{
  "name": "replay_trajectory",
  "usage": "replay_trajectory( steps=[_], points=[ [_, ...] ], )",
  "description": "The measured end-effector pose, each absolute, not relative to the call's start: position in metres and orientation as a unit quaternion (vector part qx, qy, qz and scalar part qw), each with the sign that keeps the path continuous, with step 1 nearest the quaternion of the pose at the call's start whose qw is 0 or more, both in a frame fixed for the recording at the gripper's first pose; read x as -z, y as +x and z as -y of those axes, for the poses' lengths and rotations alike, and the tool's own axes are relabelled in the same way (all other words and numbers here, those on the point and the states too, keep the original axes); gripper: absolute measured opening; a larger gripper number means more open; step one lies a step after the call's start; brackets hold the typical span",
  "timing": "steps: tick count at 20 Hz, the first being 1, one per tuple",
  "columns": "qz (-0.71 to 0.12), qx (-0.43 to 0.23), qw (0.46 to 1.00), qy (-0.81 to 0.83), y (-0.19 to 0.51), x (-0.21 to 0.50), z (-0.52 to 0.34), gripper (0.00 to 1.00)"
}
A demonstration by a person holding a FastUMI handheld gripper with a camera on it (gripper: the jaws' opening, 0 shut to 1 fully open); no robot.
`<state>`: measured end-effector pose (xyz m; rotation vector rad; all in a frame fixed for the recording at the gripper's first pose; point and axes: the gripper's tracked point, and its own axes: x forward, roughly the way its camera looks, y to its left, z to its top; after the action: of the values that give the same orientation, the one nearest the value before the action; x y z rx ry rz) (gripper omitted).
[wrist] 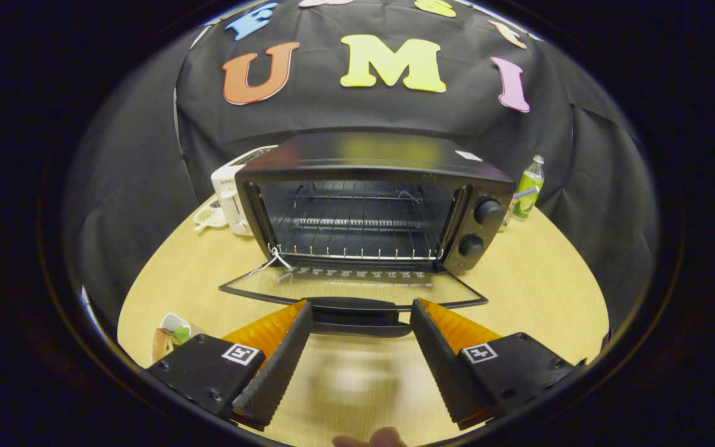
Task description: Open the toaster oven, put the food inside, and close the toaster oven door.
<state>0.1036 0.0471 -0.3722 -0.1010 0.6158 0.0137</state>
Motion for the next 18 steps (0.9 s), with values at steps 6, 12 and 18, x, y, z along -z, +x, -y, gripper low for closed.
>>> replay_trajectory(
  steps=[6, 12, 18],
  points=[
    [-0.337, -0.042, 0.940, -0.032, 0.072, 0.360, -0.048, 1.00],
    [-0.371, -0.144, 0.917, -0.024, 0.040, 0.318, -0.063, 1.00],
    [-0.460, -0.302, 0.826, 0.120, -0.028, 0.263, -0.146, 1.00]
  ],
)
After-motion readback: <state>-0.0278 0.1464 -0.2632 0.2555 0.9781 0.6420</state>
